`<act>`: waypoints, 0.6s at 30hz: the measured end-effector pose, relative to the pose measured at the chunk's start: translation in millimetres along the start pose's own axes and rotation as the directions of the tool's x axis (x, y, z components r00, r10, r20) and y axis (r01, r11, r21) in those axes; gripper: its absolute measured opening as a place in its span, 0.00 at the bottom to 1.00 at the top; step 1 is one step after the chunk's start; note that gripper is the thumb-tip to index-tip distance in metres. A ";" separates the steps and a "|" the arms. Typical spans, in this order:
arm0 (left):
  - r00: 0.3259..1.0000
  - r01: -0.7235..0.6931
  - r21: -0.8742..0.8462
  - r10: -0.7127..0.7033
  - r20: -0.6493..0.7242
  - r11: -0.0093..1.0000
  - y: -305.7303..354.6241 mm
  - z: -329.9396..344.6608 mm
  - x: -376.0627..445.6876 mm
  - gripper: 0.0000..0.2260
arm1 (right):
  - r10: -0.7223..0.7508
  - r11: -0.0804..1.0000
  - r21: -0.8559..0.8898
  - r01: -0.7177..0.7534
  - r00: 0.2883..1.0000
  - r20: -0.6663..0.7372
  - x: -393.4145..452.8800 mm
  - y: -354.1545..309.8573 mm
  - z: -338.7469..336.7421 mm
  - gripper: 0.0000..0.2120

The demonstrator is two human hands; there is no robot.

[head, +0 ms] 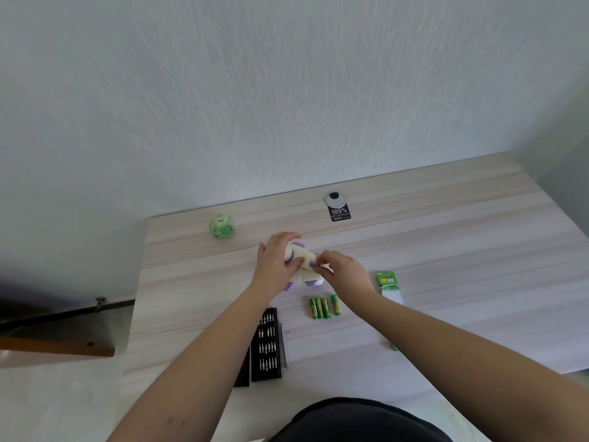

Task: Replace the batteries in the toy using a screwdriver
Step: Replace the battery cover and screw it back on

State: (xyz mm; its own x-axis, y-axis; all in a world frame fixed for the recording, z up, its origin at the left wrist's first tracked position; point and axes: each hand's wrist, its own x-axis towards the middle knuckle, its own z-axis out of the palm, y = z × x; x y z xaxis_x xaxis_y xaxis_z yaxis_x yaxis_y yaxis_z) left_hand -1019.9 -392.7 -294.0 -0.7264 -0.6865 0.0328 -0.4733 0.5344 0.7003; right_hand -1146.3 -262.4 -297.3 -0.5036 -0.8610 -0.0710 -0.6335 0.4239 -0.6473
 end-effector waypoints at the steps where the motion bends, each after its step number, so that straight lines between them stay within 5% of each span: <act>1: 1.000 -0.001 0.004 0.001 0.008 1.000 -0.2 -0.6 0.8 0.20 | 0.016 0.999 0.044 -0.016 1.000 0.003 0.5 0.0 0.2 0.11; 8: 0.999 0.015 0.015 -0.016 0.044 1.000 1.0 -3.5 6.1 0.21 | -0.024 0.998 0.057 0.025 1.000 -0.015 5.9 0.0 0.8 0.11; 18: 0.978 0.206 -0.200 -0.197 0.063 0.958 -8.0 -0.9 2.8 0.30 | -0.123 0.992 -0.004 0.123 0.988 -0.094 1.3 3.0 6.7 0.10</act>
State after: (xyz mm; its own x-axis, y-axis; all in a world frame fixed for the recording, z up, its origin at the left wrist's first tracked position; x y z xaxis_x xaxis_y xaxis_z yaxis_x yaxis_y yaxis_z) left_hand -1017.7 -399.4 -298.8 -0.6484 -0.7462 -0.1509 -0.5036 0.2718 0.8200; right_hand -1144.9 -264.2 -304.3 -0.4750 -0.8763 0.0805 -0.6931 0.3161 -0.6478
